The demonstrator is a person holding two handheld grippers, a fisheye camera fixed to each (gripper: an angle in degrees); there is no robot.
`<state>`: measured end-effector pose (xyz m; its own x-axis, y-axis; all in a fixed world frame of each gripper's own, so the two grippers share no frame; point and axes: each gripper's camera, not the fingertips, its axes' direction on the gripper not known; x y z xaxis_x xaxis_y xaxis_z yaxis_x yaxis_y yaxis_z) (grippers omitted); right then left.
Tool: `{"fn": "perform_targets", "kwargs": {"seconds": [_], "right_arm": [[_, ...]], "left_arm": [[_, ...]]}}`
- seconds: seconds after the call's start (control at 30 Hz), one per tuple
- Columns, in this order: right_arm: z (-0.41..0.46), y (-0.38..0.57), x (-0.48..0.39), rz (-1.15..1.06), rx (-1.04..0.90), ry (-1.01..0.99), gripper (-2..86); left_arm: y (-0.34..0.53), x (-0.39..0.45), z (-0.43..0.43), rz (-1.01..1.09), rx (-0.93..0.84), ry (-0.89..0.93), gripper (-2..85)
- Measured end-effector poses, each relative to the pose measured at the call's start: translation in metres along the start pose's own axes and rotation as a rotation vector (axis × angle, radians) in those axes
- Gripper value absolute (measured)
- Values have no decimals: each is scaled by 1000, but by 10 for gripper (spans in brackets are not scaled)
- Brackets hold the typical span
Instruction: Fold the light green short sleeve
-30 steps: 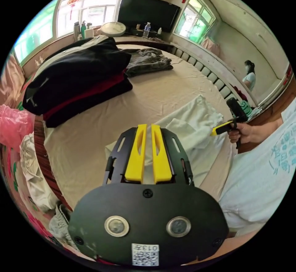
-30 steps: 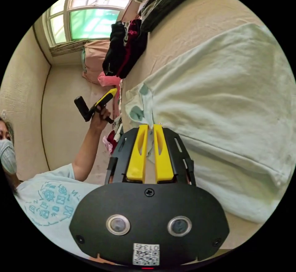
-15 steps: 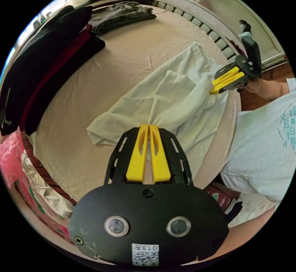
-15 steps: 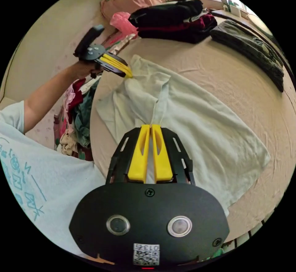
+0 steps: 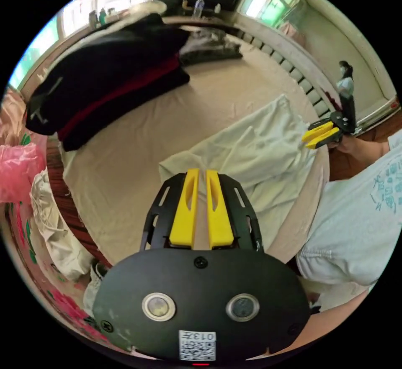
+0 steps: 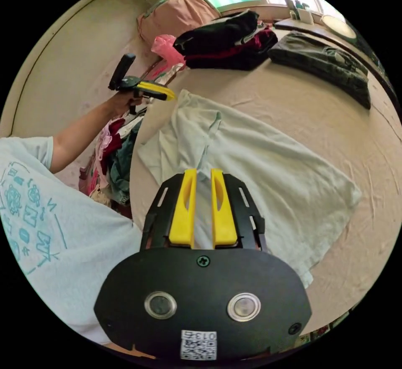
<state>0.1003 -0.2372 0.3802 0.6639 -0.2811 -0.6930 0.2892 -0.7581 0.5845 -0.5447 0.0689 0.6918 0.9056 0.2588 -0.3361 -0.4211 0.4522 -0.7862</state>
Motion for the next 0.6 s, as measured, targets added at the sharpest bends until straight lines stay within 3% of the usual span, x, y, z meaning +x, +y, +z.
{"fn": "perform_targets", "kwargs": {"seconds": [0.1, 0.27, 0.47, 0.6], "right_arm": [[-6, -37, -4, -39, 78, 55, 68], [43, -103, -15, -160, 6, 108, 69], [88, -136, -44, -326, -174, 268, 20], [48, -136, -54, -291, -25, 309, 13]], "left_arm": [[4, 27, -23, 82, 152, 37, 5], [-15, 109, 14, 308, 56, 19, -1], [-19, 148, 48, 371, -21, 4, -2], [-11, 159, 39, 363, 48, 8, -3]]}}
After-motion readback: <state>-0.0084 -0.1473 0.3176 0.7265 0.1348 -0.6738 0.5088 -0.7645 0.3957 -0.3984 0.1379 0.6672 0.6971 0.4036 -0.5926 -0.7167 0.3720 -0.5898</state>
